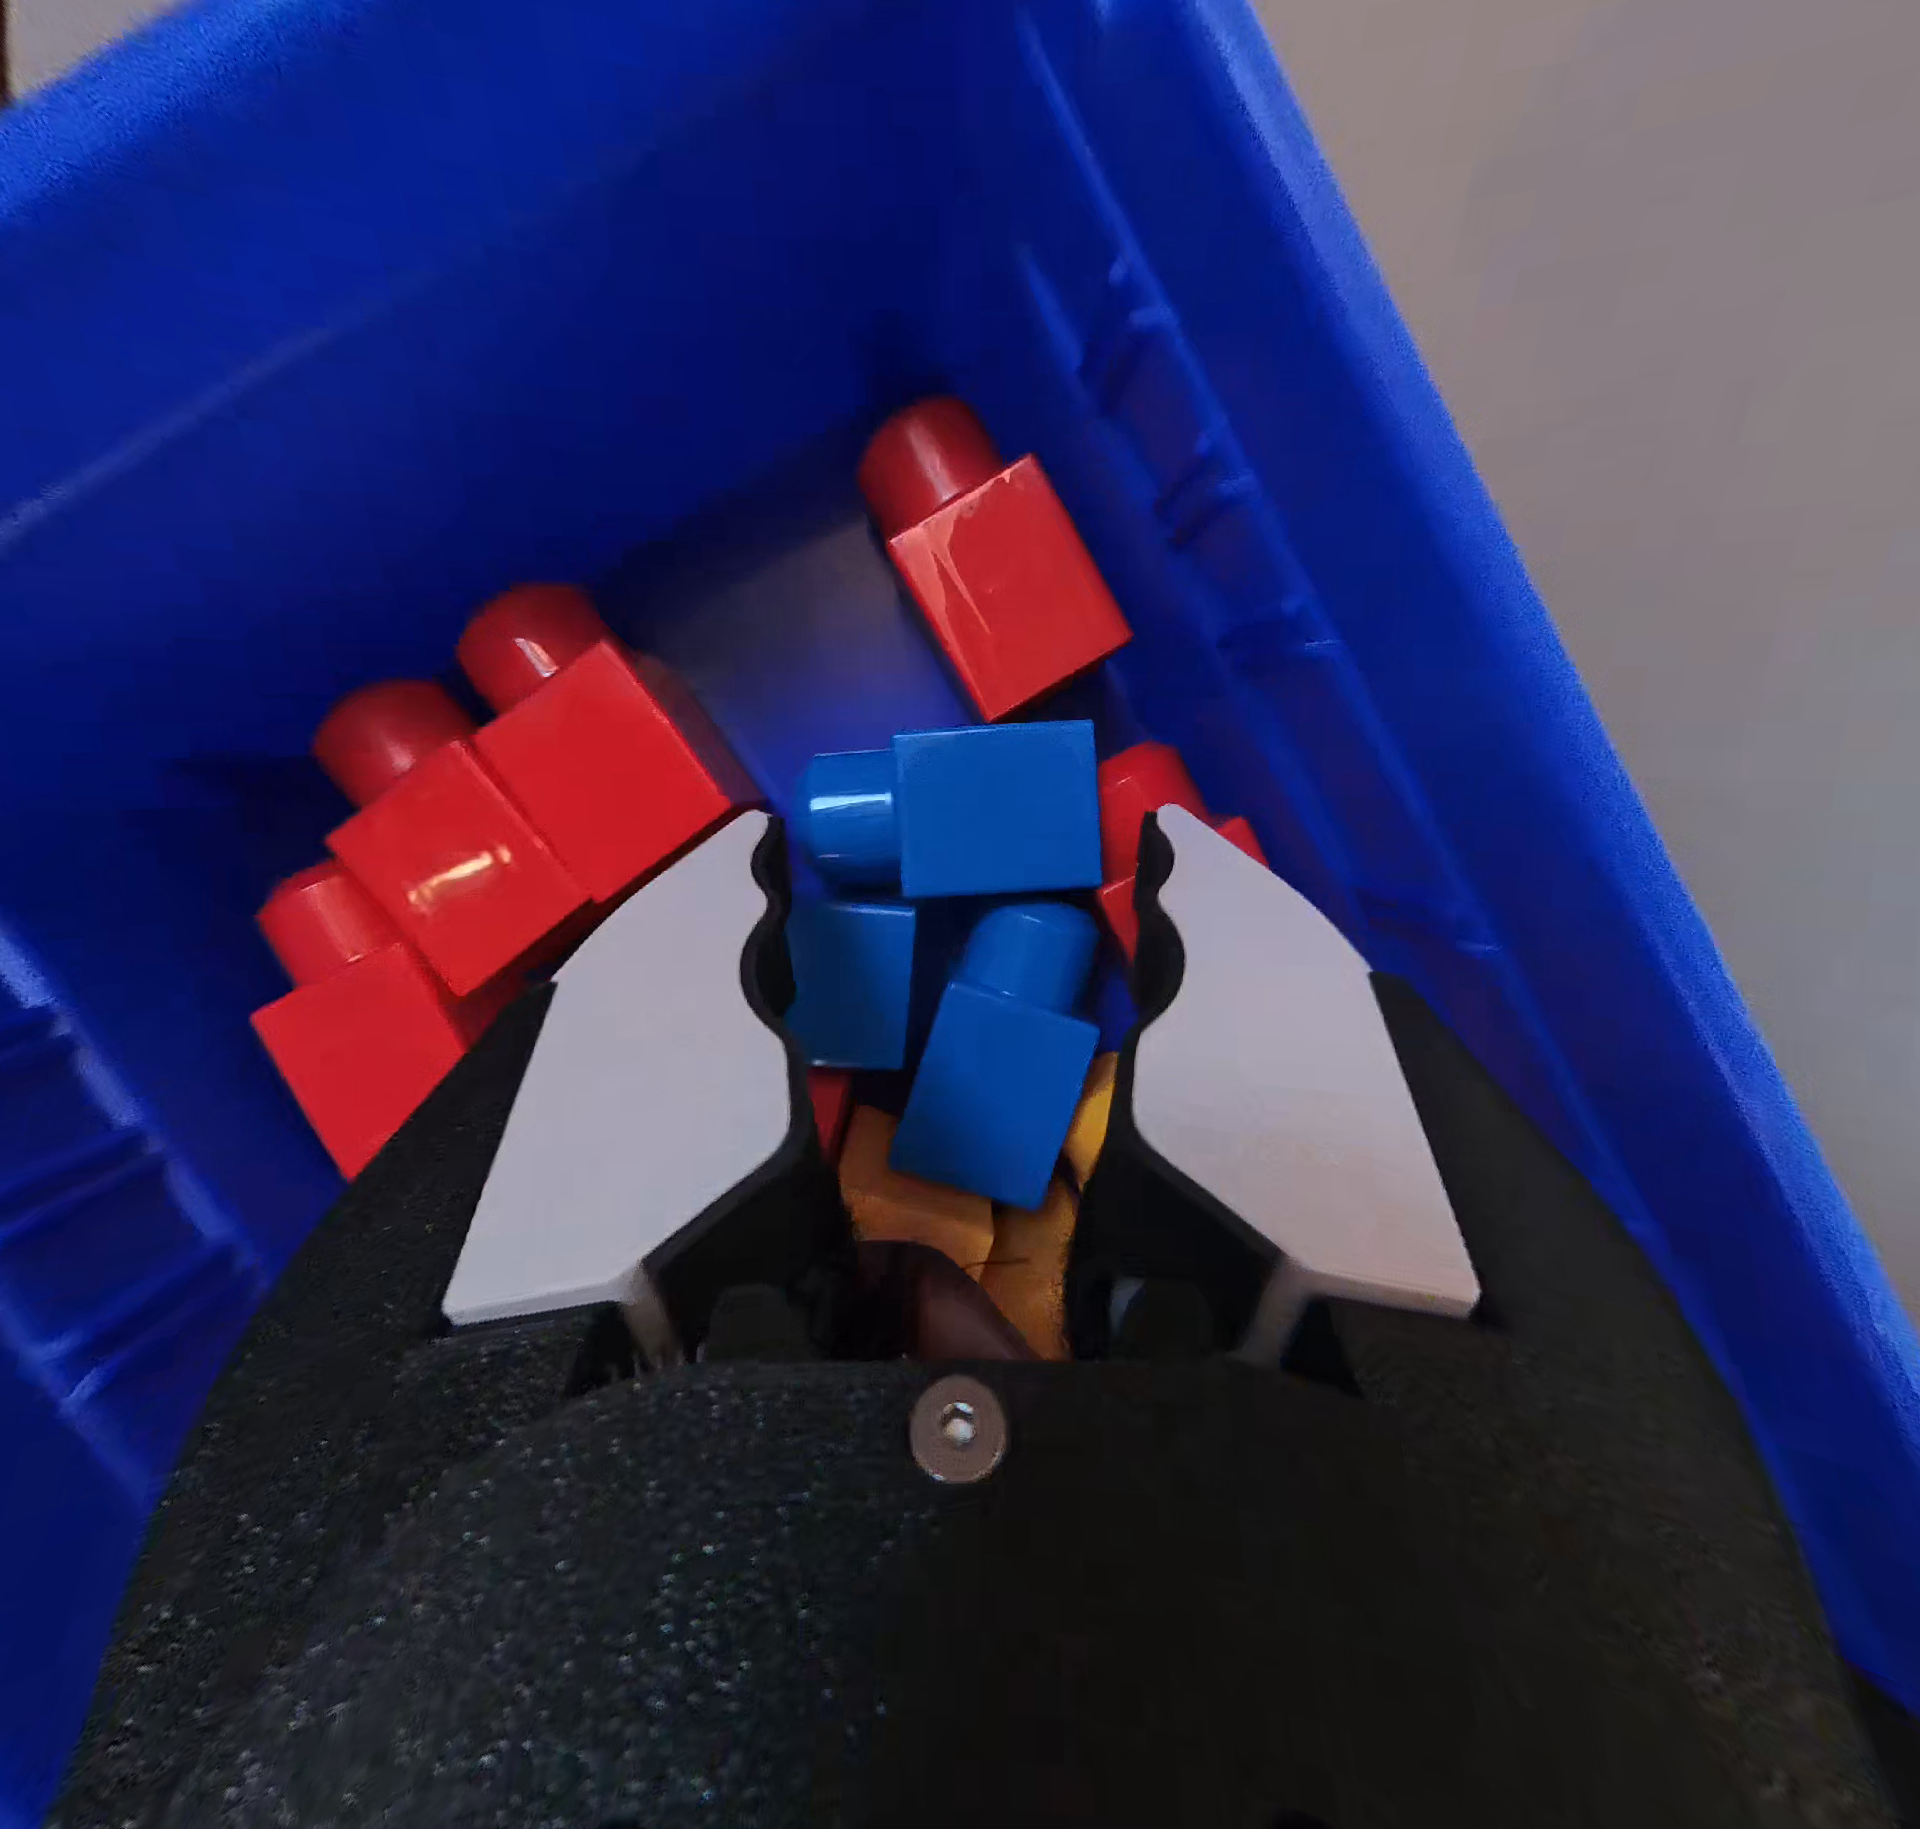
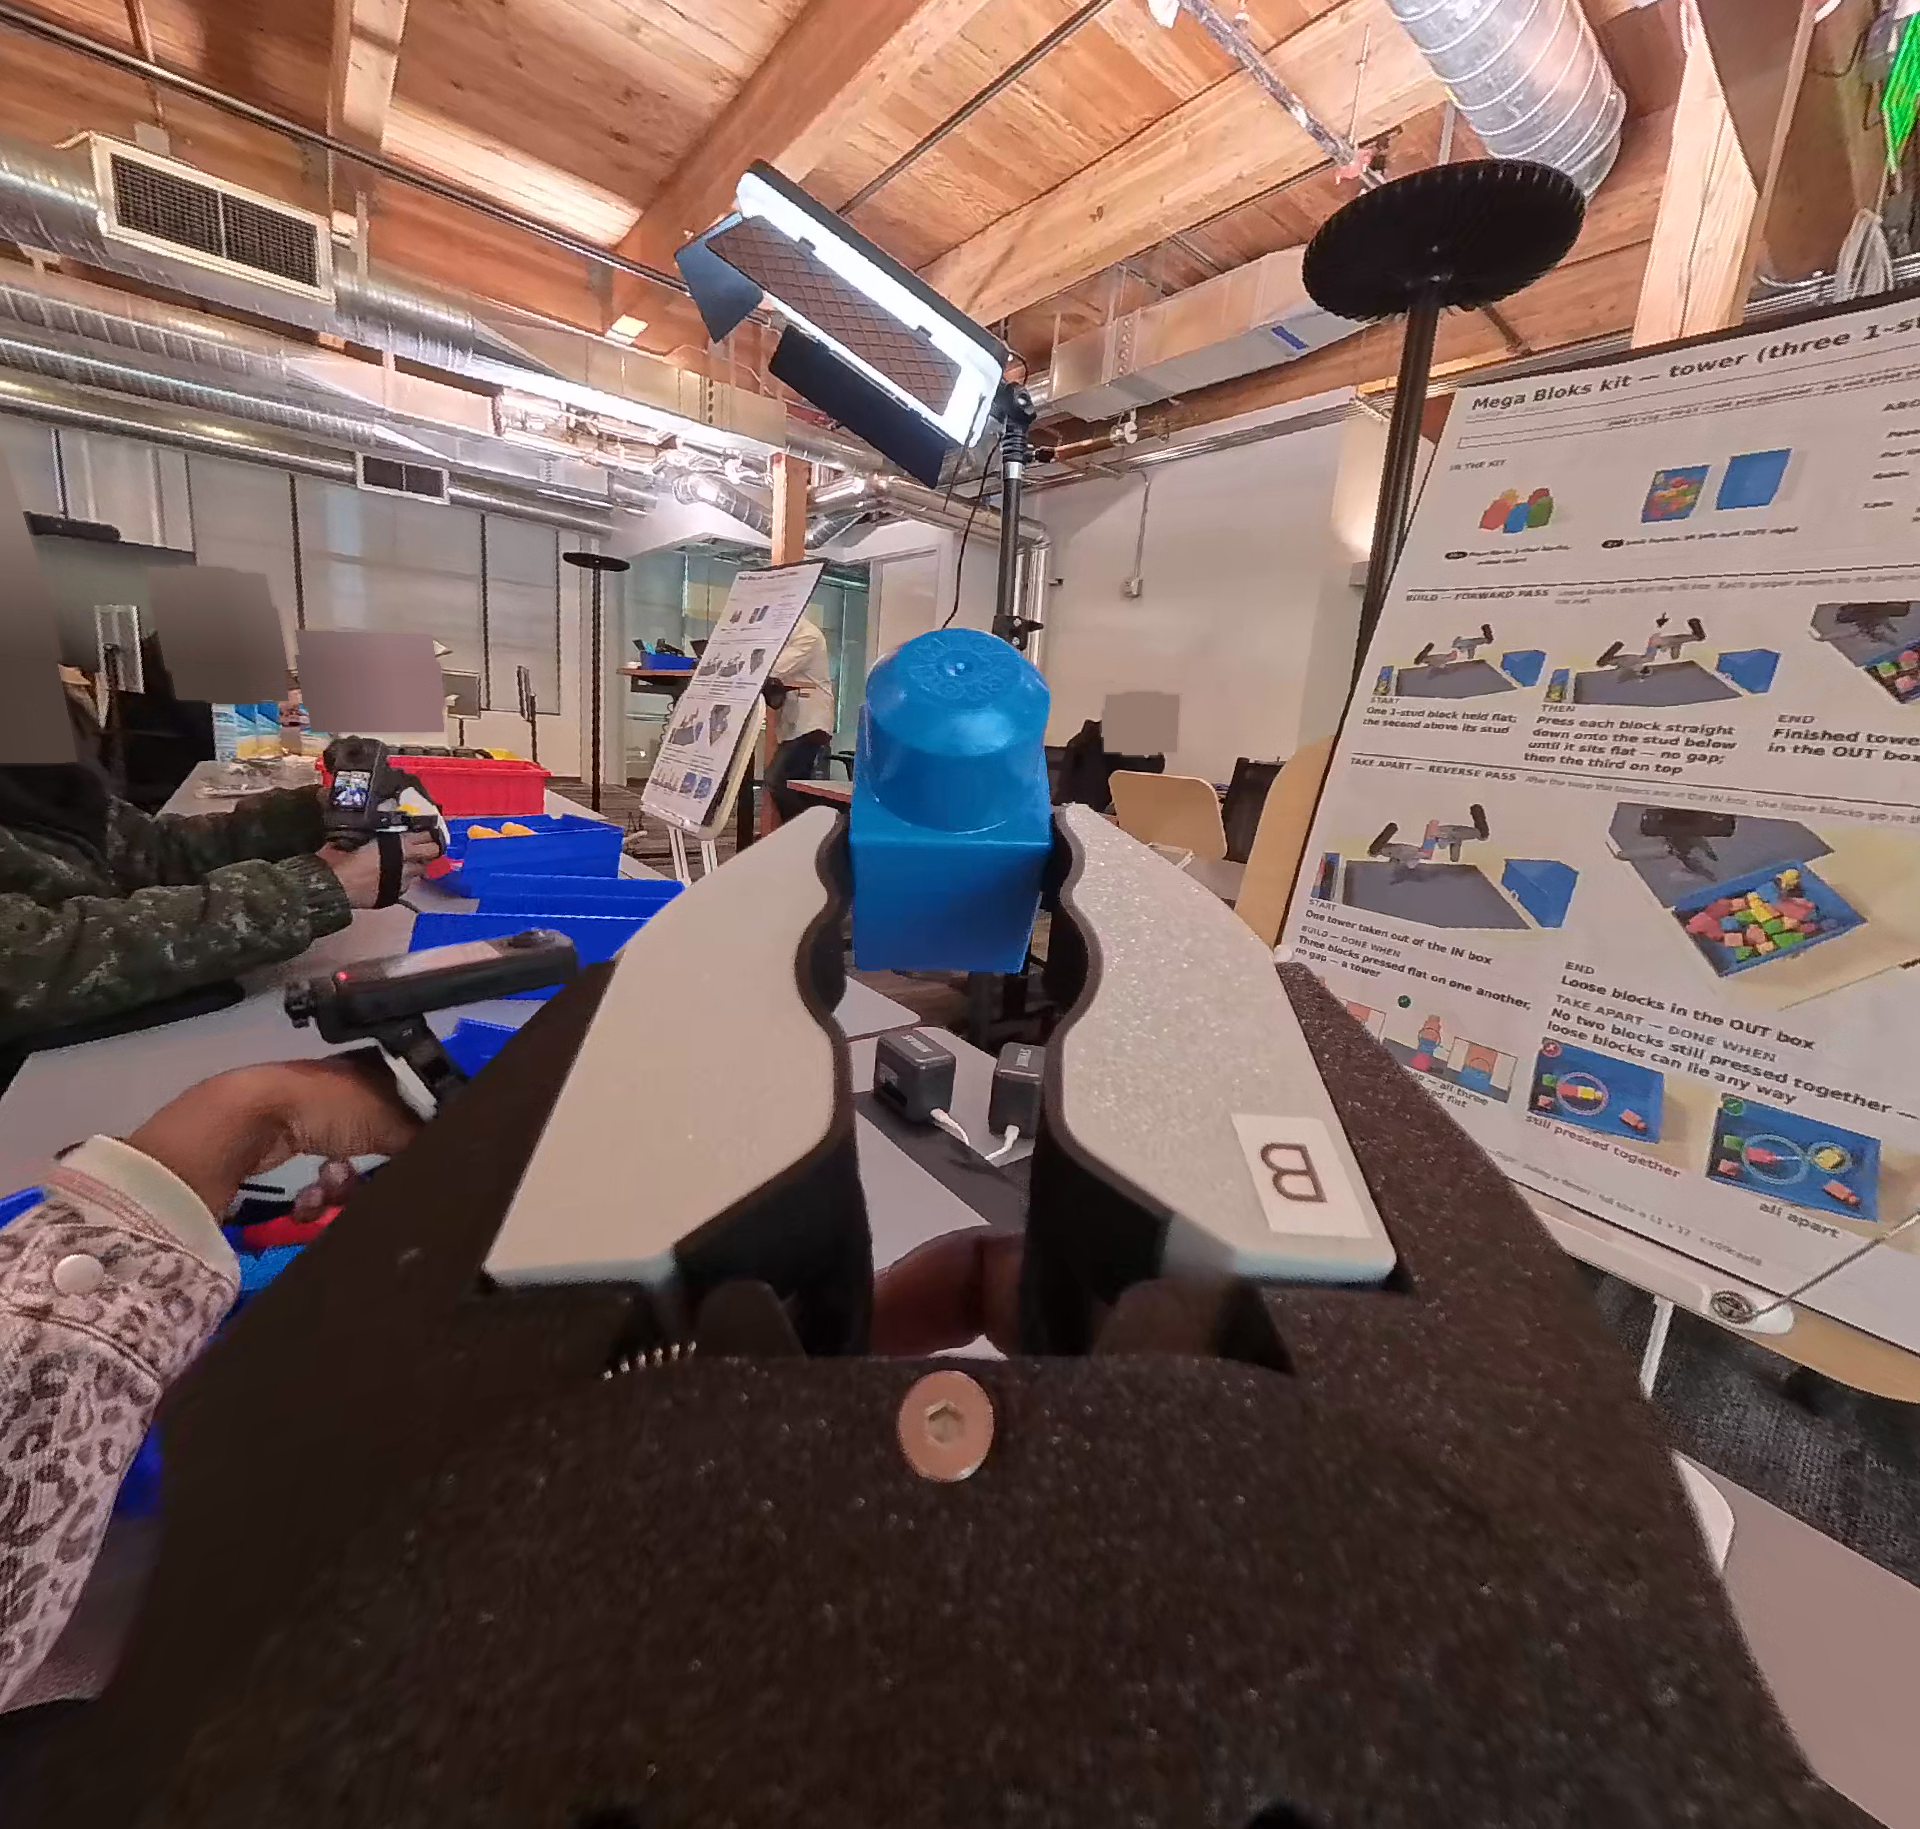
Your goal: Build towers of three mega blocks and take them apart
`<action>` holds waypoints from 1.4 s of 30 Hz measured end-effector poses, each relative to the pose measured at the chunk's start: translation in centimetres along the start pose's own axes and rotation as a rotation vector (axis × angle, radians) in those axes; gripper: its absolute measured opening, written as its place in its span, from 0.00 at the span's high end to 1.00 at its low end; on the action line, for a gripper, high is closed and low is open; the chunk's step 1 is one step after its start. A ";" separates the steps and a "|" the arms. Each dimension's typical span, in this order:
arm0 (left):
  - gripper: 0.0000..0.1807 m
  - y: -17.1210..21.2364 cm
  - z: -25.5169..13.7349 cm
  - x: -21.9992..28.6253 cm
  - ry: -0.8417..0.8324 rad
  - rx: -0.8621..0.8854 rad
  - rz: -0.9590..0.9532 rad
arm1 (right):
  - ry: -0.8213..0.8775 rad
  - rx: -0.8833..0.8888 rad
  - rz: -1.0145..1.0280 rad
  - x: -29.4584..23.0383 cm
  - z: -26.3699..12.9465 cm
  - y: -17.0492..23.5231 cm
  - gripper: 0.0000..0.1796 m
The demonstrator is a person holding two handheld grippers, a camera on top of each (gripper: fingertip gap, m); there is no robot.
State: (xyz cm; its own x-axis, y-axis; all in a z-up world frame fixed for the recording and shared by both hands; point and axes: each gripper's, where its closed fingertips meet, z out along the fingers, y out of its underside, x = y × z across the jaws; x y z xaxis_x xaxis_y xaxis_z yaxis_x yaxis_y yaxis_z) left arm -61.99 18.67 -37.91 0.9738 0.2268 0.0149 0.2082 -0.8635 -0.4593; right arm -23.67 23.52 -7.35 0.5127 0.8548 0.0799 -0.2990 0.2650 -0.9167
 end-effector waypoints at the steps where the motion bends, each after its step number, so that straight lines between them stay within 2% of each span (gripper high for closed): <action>1: 0.64 0.1 0.6 0.2 0.013 -0.012 0.002 | 0.001 0.002 0.003 0.0 0.0 0.0 0.81; 6: 0.60 -1.0 1.7 -0.3 -0.004 0.035 -0.059 | 0.018 0.009 0.001 0.3 -0.1 -0.1 0.81; 7: 0.65 -0.9 2.0 -0.8 -0.038 0.023 -0.060 | 0.022 0.010 -0.001 0.3 -0.1 -0.2 0.81; 12: 0.65 -0.1 2.5 -0.9 -0.084 -0.050 -0.019 | 0.028 0.016 -0.007 0.4 -0.2 -0.4 0.81; 18: 0.65 -1.0 1.2 -1.4 -0.092 0.033 -0.023 | 0.037 0.015 -0.009 0.6 -0.3 -0.4 0.81; 21: 0.65 -3.2 -2.2 -2.0 -0.093 0.212 -0.057 | 0.021 0.005 -0.010 0.4 -0.2 -0.2 0.81; 23: 0.65 -6.0 -5.6 -1.6 -0.039 0.455 -0.079 | -0.014 -0.022 -0.012 -0.2 0.0 0.3 0.81; 25: 0.66 -9.2 -10.3 0.2 0.110 0.760 -0.103 | -0.077 -0.080 -0.009 -1.2 0.4 1.3 0.81; 27: 0.66 -11.1 -15.7 3.4 0.364 1.054 -0.066 | -0.154 -0.157 -0.019 -2.7 0.7 2.7 0.80; 30: 0.66 -11.5 -22.1 7.3 0.604 1.407 0.068 | -0.245 -0.220 -0.067 -4.9 1.2 4.3 0.80; 32: 0.66 -11.1 -23.3 9.3 0.674 1.443 0.162 | -0.317 -0.271 -0.062 -6.2 1.3 5.7 0.80; 35: 0.66 -11.1 -22.6 11.3 0.623 1.414 0.289 | -0.483 -0.405 -0.051 -8.1 0.8 9.6 0.80; 37: 0.66 -11.4 -22.1 12.5 0.576 1.398 0.358 | -0.560 -0.508 -0.075 -8.2 0.2 13.7 0.80; 39: 0.65 -11.6 -22.2 13.8 0.547 1.404 0.414 | -0.596 -0.589 -0.093 -7.7 -0.3 18.0 0.80; 42: 0.66 -11.8 -22.8 15.4 0.527 1.424 0.479 | -0.571 -0.618 -0.062 -6.4 -0.3 23.3 0.80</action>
State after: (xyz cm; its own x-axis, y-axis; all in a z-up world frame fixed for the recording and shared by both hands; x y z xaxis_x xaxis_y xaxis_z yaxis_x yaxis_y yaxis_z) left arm -47.37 22.09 -11.98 0.9053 -0.3660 -0.2155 -0.0705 0.3708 -0.9260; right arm -33.71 24.09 -29.35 -0.0214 0.9851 0.1706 0.2961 0.1693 -0.9400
